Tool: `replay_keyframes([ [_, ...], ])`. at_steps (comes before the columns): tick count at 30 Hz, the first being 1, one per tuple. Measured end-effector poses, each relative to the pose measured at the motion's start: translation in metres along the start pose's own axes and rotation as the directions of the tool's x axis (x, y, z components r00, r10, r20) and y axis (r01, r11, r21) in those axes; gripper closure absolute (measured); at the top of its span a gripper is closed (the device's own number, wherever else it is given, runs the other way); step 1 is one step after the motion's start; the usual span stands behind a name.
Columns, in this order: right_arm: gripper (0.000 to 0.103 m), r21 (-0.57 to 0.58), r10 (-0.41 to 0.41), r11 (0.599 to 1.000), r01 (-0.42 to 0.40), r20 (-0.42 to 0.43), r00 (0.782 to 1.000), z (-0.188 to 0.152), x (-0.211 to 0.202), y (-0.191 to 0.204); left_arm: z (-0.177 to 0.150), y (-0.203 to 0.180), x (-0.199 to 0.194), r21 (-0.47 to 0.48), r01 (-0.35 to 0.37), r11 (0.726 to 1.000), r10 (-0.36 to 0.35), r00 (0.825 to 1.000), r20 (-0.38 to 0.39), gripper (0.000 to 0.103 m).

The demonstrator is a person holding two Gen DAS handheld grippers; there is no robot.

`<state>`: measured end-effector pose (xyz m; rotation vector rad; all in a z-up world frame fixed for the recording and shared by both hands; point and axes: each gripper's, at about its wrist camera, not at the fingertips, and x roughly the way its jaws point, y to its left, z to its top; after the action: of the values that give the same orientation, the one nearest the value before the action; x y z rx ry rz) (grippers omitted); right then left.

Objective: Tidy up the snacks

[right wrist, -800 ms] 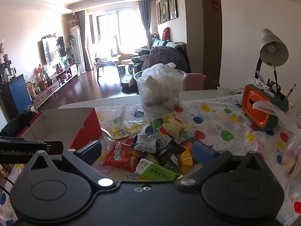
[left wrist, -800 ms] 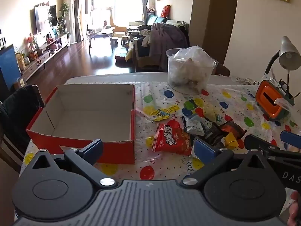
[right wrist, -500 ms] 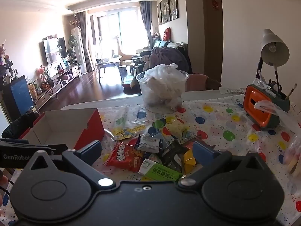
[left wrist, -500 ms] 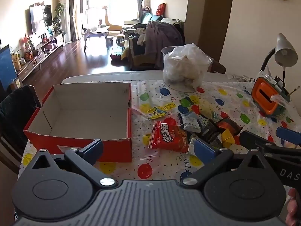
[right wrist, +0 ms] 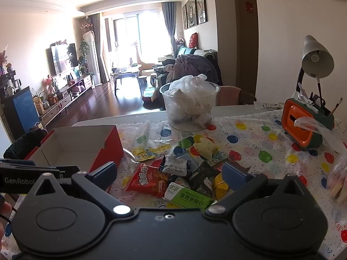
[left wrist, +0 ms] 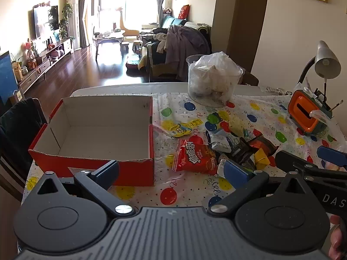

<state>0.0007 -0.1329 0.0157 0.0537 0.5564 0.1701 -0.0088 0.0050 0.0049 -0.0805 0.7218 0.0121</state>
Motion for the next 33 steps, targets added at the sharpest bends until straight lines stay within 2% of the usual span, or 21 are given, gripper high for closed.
replay_keyframes([
  [12, 0.000, -0.012, -0.029, 0.999, 0.029, 0.007, 1.000, 0.003, -0.015, 0.012, 0.001, 0.004, -0.003, 0.017, 0.008, 1.000, -0.008, 1.000, -0.002, 0.000],
  [33, 0.000, -0.011, -0.041, 0.999, 0.041, 0.020, 0.999, 0.004, -0.018, 0.009, 0.002, -0.001, -0.003, 0.033, 0.016, 0.999, -0.016, 1.000, 0.014, 0.000],
])
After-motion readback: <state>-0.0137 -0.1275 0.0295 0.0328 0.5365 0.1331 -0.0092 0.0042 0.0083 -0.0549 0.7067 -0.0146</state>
